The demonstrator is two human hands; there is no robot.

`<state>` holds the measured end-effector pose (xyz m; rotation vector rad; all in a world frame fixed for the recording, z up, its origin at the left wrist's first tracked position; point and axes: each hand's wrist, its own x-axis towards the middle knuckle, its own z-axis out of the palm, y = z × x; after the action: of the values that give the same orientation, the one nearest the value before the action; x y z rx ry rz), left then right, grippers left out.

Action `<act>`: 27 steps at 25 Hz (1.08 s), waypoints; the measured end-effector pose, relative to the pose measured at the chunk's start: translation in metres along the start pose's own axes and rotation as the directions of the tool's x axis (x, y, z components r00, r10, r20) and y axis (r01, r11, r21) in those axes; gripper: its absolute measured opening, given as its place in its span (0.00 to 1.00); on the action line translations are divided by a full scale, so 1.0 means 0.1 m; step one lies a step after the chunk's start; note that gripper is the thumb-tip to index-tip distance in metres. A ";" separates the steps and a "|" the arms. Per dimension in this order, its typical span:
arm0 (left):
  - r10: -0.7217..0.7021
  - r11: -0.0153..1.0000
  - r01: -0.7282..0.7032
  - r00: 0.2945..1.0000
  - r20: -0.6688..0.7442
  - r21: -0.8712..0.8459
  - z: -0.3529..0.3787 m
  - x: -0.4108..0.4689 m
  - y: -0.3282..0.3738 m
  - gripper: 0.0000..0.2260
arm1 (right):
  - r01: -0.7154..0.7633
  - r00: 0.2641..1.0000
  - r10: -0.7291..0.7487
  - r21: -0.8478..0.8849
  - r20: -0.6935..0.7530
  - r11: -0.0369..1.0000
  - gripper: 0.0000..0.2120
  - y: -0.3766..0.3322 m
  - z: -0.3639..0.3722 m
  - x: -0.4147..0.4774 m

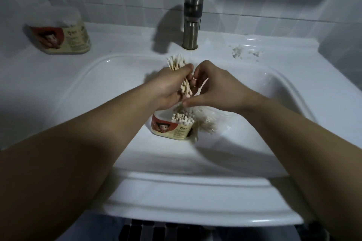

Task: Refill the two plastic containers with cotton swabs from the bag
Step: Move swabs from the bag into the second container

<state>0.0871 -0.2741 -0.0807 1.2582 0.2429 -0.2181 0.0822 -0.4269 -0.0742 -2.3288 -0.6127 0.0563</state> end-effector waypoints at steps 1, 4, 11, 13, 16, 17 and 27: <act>-0.003 1.000 0.003 1.000 0.004 0.024 0.00 0.00 0.00 0.13 | 0.015 1.000 -0.015 -0.011 -0.018 1.000 0.28 0.01 0.01 0.01; -0.015 0.991 0.010 0.999 0.039 0.135 -0.01 -0.04 0.02 0.12 | -0.025 0.997 0.027 0.031 -0.069 0.999 0.25 0.03 0.01 0.04; -0.006 0.979 -0.004 0.999 0.045 0.205 -0.02 -0.05 -0.01 0.07 | -0.152 0.971 0.179 -0.167 0.160 0.974 0.17 0.00 -0.10 0.01; 0.012 0.976 -0.017 1.000 0.024 0.216 -0.03 -0.04 -0.02 0.06 | -0.174 0.915 0.243 -0.228 0.324 0.958 0.12 0.02 -0.12 -0.02; 0.026 0.974 -0.028 1.000 0.012 0.226 -0.06 -0.03 -0.03 0.07 | -0.225 0.812 0.327 -0.257 0.483 0.940 0.06 0.10 -0.03 -0.03; 0.028 0.973 -0.031 0.999 0.016 0.228 -0.06 -0.02 -0.03 0.07 | -0.234 0.784 0.351 -0.280 0.512 0.931 0.05 0.13 0.01 -0.03; 0.033 0.953 -0.040 0.999 0.029 0.299 -0.09 0.01 -0.08 0.05 | -0.022 0.888 0.278 -0.570 0.367 0.822 0.22 0.25 0.47 -0.05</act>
<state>0.0855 -0.2675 -0.0910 1.5594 0.1692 -0.2443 0.0784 -0.4151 -0.1260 -2.9659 -0.7257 0.5649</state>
